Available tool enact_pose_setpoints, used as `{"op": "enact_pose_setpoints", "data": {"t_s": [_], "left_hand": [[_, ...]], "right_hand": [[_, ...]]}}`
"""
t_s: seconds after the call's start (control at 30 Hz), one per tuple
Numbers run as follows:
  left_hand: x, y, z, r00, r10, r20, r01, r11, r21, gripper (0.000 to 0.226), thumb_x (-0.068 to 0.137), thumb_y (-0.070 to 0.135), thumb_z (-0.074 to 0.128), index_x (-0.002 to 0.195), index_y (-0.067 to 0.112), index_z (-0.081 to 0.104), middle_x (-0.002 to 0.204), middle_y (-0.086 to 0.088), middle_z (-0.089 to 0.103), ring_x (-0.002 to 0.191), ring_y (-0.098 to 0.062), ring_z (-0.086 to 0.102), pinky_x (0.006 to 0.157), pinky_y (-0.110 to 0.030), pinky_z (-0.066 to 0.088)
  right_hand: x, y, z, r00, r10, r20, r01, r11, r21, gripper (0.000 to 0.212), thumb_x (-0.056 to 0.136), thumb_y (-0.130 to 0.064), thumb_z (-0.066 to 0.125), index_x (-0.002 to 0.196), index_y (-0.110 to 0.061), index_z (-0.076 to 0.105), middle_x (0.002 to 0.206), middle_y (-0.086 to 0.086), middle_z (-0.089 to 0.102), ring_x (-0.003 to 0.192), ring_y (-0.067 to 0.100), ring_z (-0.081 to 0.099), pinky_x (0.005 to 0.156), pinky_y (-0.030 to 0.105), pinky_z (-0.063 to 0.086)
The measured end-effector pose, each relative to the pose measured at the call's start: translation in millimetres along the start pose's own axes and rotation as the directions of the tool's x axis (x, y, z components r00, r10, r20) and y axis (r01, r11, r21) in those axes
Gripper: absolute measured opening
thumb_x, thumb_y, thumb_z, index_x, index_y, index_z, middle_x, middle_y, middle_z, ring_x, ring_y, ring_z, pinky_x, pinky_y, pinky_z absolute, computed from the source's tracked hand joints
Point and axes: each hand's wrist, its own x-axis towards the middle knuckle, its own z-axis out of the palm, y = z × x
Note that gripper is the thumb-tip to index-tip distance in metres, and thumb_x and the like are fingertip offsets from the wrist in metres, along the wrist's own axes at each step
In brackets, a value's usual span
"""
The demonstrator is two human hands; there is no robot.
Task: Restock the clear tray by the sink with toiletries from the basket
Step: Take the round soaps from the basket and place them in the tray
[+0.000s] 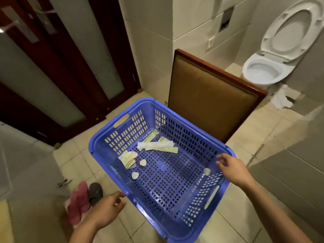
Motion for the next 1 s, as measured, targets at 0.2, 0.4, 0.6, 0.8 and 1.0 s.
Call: {"op": "enact_pose_setpoints", "data": {"t_s": [0.2,0.4,0.6,0.8,1.0], "left_hand": [[69.1,31.2,4.4,0.998,-0.033,0.048,0.032,0.999,0.02,0.039,0.097,0.033,0.046,0.133,0.019,0.047,0.131,-0.003,0.056,0.115,-0.016,0.056,0.094,-0.029,0.045],[150.4,47.7,16.1,0.984,-0.167,-0.065,0.163,0.985,-0.062,0.039,0.098,0.026,0.044,0.136,0.016,0.042,0.131,-0.008,0.053,0.107,-0.025,0.058,0.086,-0.038,0.049],[271.4,46.7,57.7,0.936,-0.351,0.0,0.346,0.923,0.167,0.05,0.095,0.012,0.051,0.14,0.007,0.03,0.144,-0.013,0.034,0.132,-0.03,0.036,0.101,-0.04,0.042],[324.8,6.3,99.6,0.855,-0.519,-0.01,0.511,0.836,0.199,0.06,0.095,0.019,0.051,0.143,0.002,0.02,0.146,-0.016,0.027,0.135,-0.03,0.029,0.104,-0.034,0.037],[330.9,-4.9,132.8,0.791,-0.612,0.023,0.606,0.788,0.11,0.077,0.099,0.022,0.043,0.144,-0.007,-0.013,0.155,-0.026,-0.003,0.143,-0.037,0.01,0.116,-0.037,0.017]], "right_hand": [[77.8,-25.4,33.7,0.989,-0.042,0.142,0.049,0.998,-0.044,0.027,0.099,-0.018,0.045,0.123,-0.01,0.054,0.114,0.013,0.064,0.099,0.03,0.059,0.081,0.038,0.047],[140.6,-63.3,124.9,0.917,-0.179,0.357,0.245,0.958,-0.149,0.03,0.1,-0.018,0.042,0.128,-0.014,0.049,0.075,0.002,0.055,0.06,0.023,0.043,0.055,0.035,0.034],[209.2,-92.2,242.2,0.852,-0.249,0.46,0.42,0.85,-0.319,0.042,0.101,-0.017,0.038,0.142,-0.015,0.033,0.119,0.011,0.057,0.085,0.023,0.057,0.067,0.035,0.049],[236.5,-88.6,312.2,0.827,-0.292,0.481,0.513,0.741,-0.433,0.043,0.098,-0.012,0.041,0.139,-0.013,0.031,0.142,0.011,0.038,0.129,0.031,0.036,0.105,0.037,0.035],[248.8,-86.2,339.5,0.728,-0.474,0.495,0.679,0.599,-0.425,0.066,0.095,-0.006,0.042,0.15,-0.016,0.006,0.158,0.006,0.005,0.144,0.03,0.008,0.118,0.044,0.013]]}}
